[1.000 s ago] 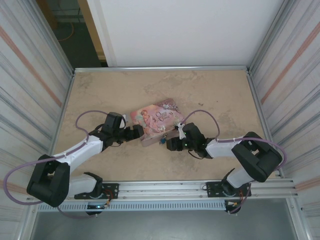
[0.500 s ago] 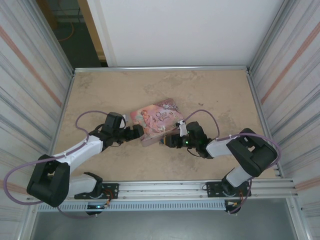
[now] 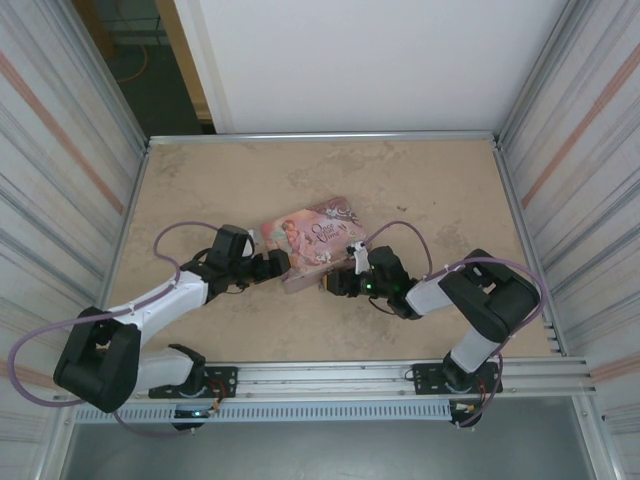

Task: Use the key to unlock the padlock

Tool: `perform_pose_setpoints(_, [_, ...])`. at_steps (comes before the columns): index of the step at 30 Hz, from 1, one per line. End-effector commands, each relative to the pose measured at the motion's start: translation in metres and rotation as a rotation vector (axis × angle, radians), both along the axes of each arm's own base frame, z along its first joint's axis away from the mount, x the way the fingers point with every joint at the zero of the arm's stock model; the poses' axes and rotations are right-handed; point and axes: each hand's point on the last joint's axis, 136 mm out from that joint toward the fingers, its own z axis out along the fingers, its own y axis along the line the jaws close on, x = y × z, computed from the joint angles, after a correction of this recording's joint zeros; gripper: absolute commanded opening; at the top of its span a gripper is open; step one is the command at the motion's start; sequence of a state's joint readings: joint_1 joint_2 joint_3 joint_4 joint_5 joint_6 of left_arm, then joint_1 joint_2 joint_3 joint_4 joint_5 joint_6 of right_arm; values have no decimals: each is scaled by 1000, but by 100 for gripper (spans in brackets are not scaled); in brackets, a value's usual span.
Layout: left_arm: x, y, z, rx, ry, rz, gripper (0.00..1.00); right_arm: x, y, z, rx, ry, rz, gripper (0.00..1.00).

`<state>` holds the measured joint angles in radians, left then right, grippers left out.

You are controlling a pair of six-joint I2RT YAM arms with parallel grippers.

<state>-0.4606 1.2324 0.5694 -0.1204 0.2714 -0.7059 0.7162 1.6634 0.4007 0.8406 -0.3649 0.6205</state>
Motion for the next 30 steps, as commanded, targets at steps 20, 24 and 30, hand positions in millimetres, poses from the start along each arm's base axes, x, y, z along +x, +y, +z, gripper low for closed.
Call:
perform_pose_setpoints(20, [-19, 2, -17, 57, 61, 0, 91, -22, -10, -28, -44, 52, 9, 40])
perform_pose_setpoints(24, [-19, 2, -16, 62, 60, -1, 91, -22, -9, -32, -48, 53, 12, 39])
perform_pose_setpoints(30, [-17, 2, -15, 59, 58, 1, 91, -18, -9, -37, -63, 62, -2, 36])
